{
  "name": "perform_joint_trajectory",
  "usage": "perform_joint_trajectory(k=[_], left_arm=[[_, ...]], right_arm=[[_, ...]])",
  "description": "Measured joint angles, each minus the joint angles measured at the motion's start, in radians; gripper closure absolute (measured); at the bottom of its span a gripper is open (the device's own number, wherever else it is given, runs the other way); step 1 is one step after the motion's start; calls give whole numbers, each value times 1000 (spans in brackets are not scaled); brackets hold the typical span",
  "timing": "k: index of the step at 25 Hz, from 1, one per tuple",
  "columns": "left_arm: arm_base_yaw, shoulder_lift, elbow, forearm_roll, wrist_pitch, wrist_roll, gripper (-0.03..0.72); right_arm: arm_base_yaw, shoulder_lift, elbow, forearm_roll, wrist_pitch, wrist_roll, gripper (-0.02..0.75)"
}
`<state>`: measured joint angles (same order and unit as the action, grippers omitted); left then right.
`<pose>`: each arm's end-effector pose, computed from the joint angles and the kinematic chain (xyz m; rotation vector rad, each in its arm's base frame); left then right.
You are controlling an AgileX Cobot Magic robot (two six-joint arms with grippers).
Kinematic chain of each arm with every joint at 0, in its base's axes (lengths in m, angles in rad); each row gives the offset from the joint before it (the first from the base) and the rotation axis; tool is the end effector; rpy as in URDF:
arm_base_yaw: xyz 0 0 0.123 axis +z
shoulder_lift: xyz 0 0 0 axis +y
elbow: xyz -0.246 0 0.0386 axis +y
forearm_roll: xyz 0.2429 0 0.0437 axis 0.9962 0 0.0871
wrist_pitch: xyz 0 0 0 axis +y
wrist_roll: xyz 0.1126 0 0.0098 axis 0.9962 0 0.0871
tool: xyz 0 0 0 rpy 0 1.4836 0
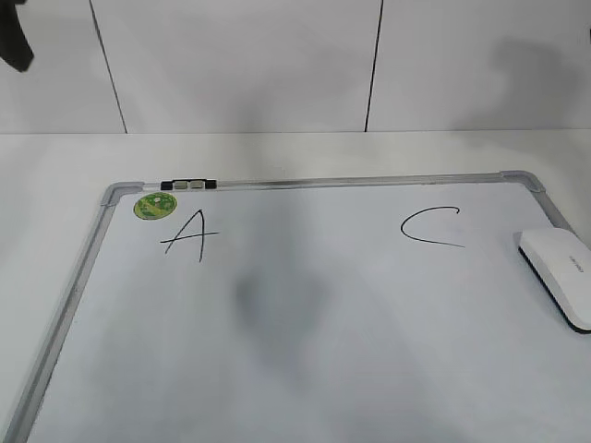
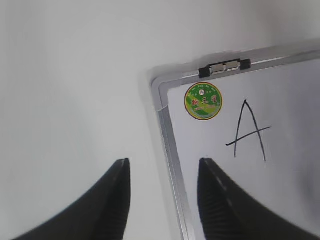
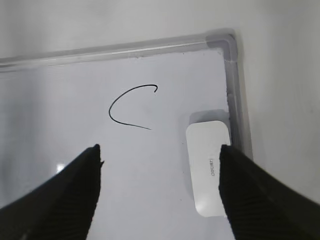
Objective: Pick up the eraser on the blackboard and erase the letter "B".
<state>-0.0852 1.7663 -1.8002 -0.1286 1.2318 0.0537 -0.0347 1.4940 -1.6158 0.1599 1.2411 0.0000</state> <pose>0.3744 -0.0457 0.3083 0.1666 2.6730 -0.1859 0.3135 0.0062 0.3484 0.0580 2.5933 0.2028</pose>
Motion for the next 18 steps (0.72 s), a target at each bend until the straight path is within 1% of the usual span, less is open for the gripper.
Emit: perform_joint_trajectory(k=[3,7,12,18], left_arm=[[0,-106,45,0,7,0,354],[0,-253,159,0,10,0,355],[0,-445,315,0,18,0,355],[0,-695,449,0,22,0,356]], right_arm=[[0,-111,46,9,4,0,150],[0,-257,153,9,10,0,151],[0,-444,304,9,14,0,150],[0,-677,521,3,16,0,151]])
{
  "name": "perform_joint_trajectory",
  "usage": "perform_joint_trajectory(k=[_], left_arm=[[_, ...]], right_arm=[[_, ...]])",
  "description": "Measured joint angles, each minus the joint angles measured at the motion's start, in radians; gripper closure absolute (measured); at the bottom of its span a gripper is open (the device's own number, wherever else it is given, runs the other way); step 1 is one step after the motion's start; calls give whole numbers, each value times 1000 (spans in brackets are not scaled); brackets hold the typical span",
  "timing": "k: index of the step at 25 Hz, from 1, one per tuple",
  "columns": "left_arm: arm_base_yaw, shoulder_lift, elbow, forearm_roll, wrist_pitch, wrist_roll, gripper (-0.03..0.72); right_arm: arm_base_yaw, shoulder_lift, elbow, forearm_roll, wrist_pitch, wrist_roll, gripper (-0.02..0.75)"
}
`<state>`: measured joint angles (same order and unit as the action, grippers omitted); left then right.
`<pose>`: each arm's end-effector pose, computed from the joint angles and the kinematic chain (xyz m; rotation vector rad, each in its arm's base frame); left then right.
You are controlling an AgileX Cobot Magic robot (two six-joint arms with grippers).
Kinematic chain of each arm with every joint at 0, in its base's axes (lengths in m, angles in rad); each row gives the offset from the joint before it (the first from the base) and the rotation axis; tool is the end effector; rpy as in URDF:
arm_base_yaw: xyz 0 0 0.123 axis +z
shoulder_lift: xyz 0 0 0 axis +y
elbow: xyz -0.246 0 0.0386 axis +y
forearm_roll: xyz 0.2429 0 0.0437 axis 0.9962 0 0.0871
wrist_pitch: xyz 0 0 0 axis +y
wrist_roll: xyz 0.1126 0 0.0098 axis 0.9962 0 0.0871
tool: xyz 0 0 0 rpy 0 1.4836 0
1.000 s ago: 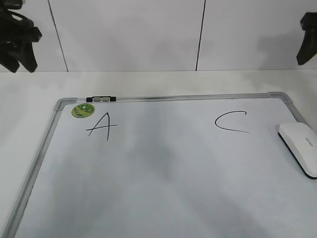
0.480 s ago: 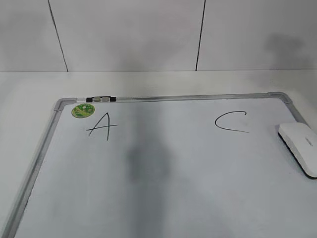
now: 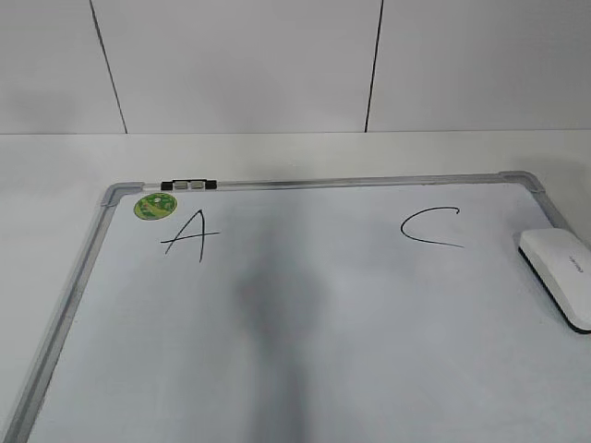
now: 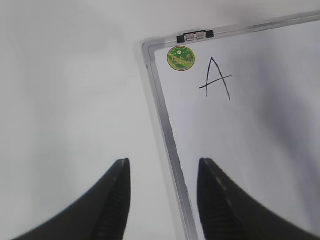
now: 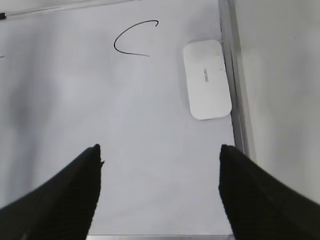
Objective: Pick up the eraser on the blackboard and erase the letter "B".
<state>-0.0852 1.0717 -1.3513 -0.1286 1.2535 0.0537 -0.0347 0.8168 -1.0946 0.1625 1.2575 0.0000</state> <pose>0.2067 -0.0315 0.3797 0.1745 2.4483 -0.1815 0.1522 0.0121 0.3507 0.0371 2.4546 0.1968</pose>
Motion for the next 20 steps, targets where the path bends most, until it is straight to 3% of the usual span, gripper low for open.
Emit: perform_joint_trajectory(k=[14,20], left_arm=[[0,-536,334,11,11,1,356],[0,-758,503,81,13,1,371]], right_arm=[[0,-474,226,-56,12,-117,151],[0,-636,351,-77,11,-151,151]])
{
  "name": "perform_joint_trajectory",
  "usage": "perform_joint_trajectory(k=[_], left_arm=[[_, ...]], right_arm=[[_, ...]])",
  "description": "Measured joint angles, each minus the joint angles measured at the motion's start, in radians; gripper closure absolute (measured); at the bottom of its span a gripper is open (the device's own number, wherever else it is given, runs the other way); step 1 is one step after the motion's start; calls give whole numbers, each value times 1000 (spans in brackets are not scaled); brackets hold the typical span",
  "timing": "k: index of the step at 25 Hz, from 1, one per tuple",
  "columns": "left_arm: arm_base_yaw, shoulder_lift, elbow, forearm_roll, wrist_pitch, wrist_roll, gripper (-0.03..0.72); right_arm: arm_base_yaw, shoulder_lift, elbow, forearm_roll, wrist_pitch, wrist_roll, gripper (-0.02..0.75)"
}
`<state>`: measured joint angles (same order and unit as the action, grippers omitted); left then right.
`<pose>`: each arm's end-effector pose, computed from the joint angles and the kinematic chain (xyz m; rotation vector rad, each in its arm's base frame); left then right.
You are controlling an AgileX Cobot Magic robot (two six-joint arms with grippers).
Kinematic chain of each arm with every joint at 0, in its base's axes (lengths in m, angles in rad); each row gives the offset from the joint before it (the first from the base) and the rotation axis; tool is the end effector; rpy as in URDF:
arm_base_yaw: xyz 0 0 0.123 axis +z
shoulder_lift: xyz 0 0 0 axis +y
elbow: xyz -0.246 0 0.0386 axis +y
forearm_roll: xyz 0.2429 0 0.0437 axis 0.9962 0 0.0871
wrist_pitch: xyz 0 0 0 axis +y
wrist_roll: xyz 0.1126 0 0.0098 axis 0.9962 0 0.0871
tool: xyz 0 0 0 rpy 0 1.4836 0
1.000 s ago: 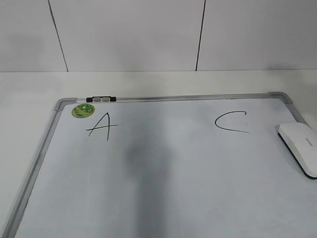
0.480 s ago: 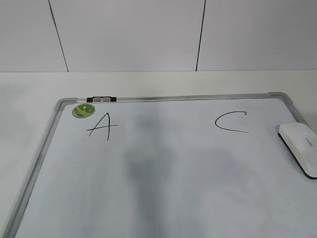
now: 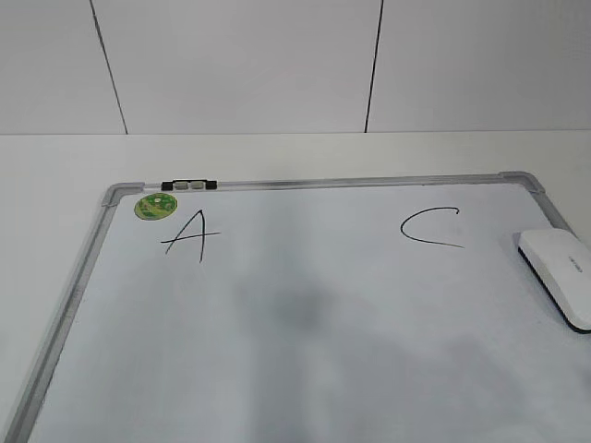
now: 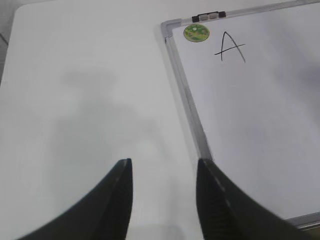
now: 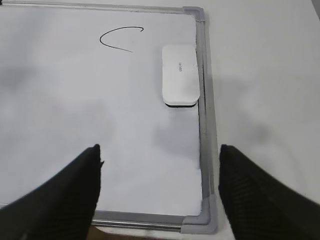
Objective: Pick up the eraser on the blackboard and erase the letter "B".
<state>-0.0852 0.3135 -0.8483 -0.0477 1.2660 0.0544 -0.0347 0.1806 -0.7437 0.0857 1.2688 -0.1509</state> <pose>0.0543 -0.0098 0.3292 0.1638 2.2087 -0.0754 0.0391 0.0079 0.3065 -0.1452 2.1811 -0.0011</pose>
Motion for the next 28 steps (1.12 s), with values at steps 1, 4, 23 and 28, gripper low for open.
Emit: perform_joint_trajectory(k=[1,4,23,28], left_arm=[[0,-37,26,4,0,0,376],[0,-135,92,8,0,0,391],[0,-304,326,4,-139,0,444],[0,-304,326,2,-146,0,444]], right_arm=[[0,-27,18,-1,-2,-13,151],[0,-93,71,-1,-14,-29,152],[0,-164,237,7,-110,-33,153],[0,-197,237,7,-114,-33,153]])
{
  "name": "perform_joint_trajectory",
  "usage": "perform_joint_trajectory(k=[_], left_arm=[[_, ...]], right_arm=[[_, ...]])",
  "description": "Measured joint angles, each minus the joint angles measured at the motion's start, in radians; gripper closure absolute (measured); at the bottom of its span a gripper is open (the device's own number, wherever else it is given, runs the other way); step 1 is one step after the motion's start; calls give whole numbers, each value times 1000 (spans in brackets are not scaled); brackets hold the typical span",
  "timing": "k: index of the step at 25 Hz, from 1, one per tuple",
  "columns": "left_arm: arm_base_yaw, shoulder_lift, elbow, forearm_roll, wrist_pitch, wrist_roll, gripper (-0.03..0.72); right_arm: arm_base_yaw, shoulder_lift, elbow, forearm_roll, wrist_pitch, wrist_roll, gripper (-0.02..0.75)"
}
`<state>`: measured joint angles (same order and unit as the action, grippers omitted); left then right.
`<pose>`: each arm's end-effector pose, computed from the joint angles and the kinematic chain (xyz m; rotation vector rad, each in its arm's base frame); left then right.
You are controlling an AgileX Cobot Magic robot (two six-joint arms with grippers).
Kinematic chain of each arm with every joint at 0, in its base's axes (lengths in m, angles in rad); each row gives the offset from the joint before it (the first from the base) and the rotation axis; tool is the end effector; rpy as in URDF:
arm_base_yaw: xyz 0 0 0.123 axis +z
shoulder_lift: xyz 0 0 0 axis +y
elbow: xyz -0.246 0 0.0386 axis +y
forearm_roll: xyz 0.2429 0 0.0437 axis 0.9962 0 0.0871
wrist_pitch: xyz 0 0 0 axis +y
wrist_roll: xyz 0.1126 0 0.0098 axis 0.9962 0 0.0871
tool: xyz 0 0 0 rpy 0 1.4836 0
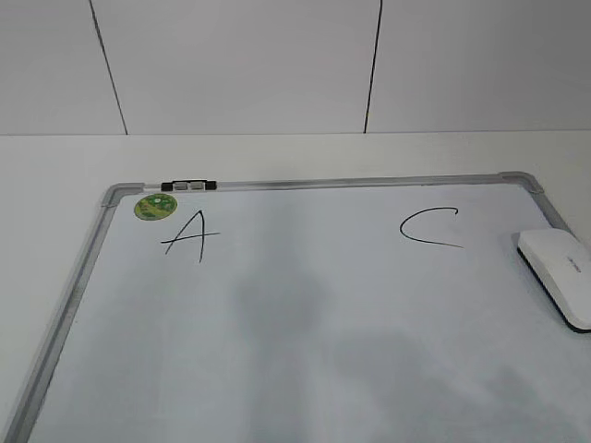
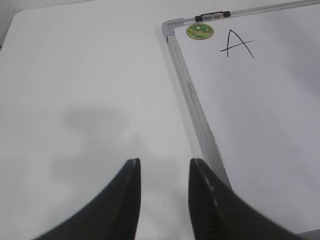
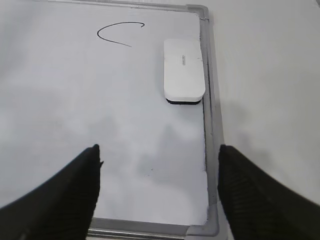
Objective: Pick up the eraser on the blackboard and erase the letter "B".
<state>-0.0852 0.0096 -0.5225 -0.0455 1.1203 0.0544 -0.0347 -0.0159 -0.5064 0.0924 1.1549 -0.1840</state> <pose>0.0420 -0.0082 0.2651 0.1499 2.0856 -0.0735 0.0388 0.0082 0.2584 -0.1684 2.1058 -0.0189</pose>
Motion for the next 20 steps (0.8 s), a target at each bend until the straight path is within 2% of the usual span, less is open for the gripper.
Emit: perform_joint_trajectory(k=[20], left_arm=[[0,0,0,-1,-4,0,445]], right_arm=[[0,0,0,0,-2,-2,154]])
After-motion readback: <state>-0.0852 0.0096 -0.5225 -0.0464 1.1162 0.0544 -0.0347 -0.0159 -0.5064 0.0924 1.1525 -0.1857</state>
